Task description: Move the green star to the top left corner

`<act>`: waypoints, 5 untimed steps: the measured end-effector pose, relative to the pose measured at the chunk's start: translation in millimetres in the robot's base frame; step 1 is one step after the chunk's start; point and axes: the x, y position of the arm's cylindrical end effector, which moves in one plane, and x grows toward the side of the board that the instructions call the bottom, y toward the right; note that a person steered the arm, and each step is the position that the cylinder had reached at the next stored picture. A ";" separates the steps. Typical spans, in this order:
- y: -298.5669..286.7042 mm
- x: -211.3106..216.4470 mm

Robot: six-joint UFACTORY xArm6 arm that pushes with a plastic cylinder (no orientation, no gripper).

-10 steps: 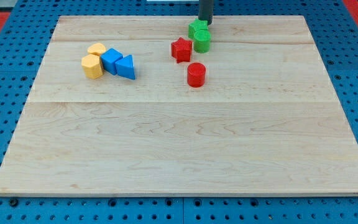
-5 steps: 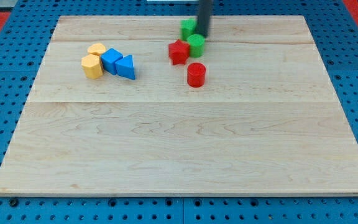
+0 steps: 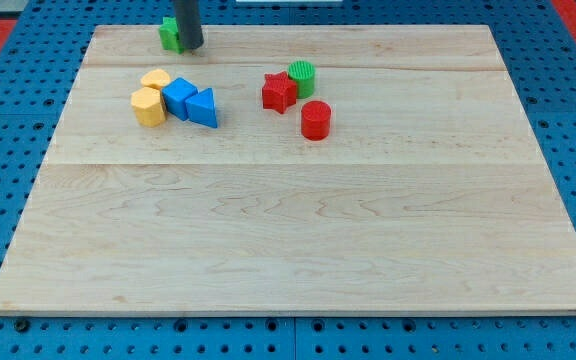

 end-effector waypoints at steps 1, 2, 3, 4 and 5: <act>15.3 -6.5; 29.5 -22.1; 46.4 -36.4; 9.0 -36.8; -18.8 -27.9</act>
